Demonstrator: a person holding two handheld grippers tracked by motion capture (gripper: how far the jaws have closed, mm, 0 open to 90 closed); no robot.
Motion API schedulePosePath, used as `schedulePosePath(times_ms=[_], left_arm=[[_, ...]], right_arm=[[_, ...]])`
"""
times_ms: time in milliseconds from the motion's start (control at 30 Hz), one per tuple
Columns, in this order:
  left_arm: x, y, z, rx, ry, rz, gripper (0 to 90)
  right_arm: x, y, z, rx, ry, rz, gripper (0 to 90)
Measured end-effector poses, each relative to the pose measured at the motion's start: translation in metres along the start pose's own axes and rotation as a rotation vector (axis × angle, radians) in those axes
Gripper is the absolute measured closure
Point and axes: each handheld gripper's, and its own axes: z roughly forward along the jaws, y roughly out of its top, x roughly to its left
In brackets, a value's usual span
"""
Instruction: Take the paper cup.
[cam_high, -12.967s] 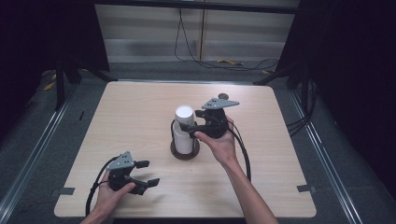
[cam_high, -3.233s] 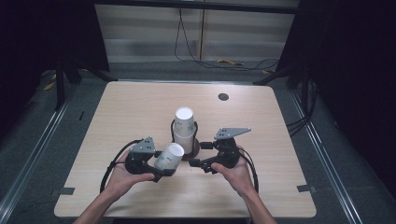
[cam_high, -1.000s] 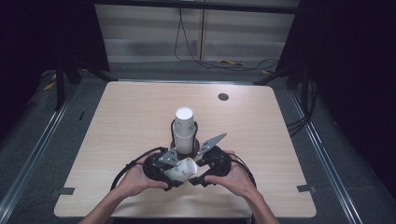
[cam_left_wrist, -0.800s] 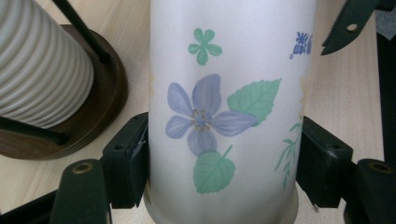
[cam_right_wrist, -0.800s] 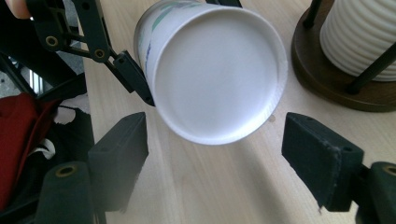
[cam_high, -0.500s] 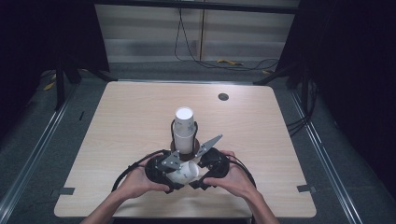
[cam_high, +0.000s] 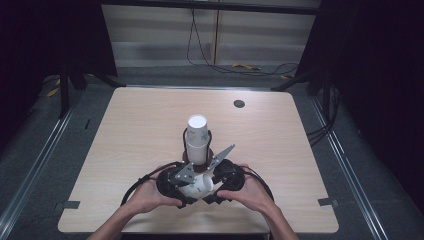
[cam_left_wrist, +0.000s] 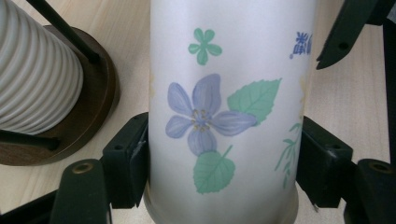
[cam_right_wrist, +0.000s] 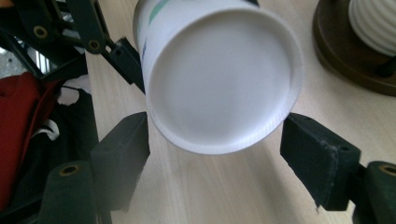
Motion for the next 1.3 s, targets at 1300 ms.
schedulePosePath(times_ms=[1300], left_arm=[[-0.013,0.008,0.005,0.018,-0.033,0.062,29.1]], right_arm=[[0.006,0.008,0.001,-0.016,0.074,-0.034,32.4]])
